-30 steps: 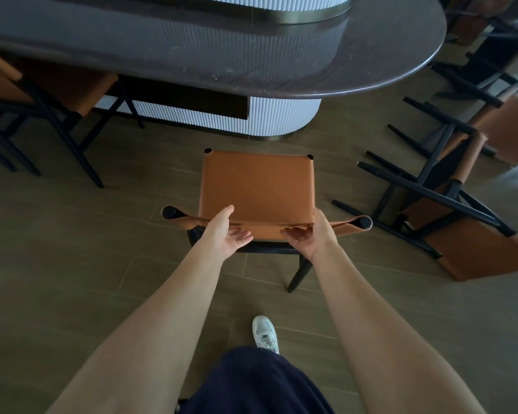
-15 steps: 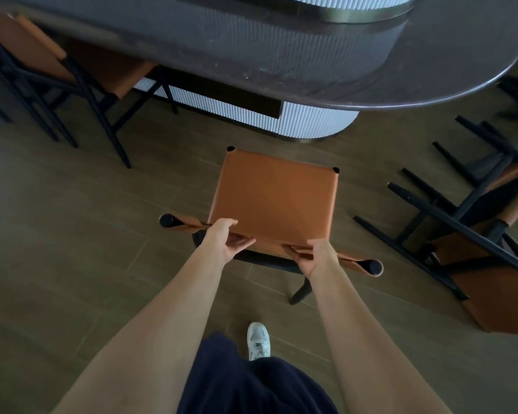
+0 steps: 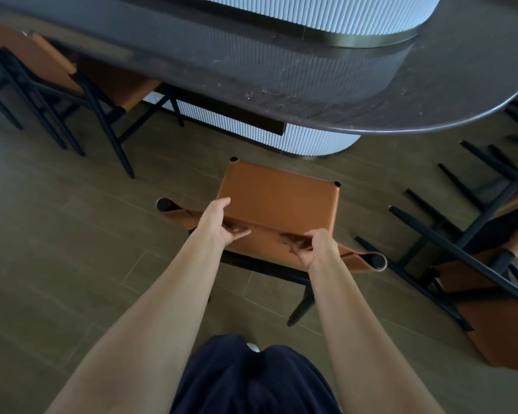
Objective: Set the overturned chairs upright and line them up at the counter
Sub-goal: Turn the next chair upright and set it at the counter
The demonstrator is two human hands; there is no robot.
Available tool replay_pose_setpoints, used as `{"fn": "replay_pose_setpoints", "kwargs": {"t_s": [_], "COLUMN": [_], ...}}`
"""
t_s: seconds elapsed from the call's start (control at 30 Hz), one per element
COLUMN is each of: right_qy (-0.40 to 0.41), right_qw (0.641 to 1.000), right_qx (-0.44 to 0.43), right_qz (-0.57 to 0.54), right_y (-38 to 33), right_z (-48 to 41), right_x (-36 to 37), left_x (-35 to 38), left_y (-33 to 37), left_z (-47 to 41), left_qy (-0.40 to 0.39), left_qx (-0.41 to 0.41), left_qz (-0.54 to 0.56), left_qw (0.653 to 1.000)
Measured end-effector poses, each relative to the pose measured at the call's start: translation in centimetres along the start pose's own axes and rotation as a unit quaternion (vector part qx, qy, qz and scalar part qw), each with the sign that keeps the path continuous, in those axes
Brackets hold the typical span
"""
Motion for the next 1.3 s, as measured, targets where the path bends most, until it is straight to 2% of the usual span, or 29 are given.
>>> {"fn": "replay_pose_setpoints", "kwargs": {"t_s": [0.13, 0.33, 0.6, 0.77, 1.0, 1.2, 1.3], "right_qy": [-0.023, -0.009, 0.012, 0.007, 0.013, 0.025, 0.023], "right_qw": [1.000, 0.998, 0.994, 0.990, 0.988, 0.995, 0.996], "right_qx": [-0.019, -0.055, -0.099, -0.129, -0.128, -0.089, -0.084], "right_qz": [0.007, -0.009, -0.039, -0.064, -0.080, -0.038, -0.033], "right_y": [-3.0, -6.5, -10.2, -11.6, -13.2, -15.2, -16.4], "right_z": [0.6, 0.4, 0.0, -0.5, -0.2, -0.8, -0.7], "right_x": [2.4, 4.8, 7.4, 8.6, 9.6, 10.7, 11.6], "left_x": [2.8, 6.5, 10.1, 11.4, 13.0, 14.6, 15.5], "left_y": [2.5, 5.0, 7.8, 9.2, 10.7, 11.8, 12.4], "left_z": [-0.9, -2.7, -4.5, -5.9, -6.4, -7.1, -7.6], "left_qy": [0.003, 0.036, -0.004, -0.027, -0.069, -0.047, -0.046], "left_qx": [0.002, -0.014, -0.030, -0.028, -0.035, -0.051, -0.046], "left_qz": [0.028, -0.061, -0.059, -0.103, -0.101, -0.140, -0.123], "left_qw": [1.000, 0.997, 0.998, 0.994, 0.992, 0.988, 0.990]}}
Point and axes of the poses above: each hand's wrist, its own z-axis away from the middle knuckle, its own x-axis out of the palm, y = z × x, the point moved 6 cm from there along -z, towards the middle knuckle, and after that the axes turned 11 degrees about x, right-handed, at the moved point
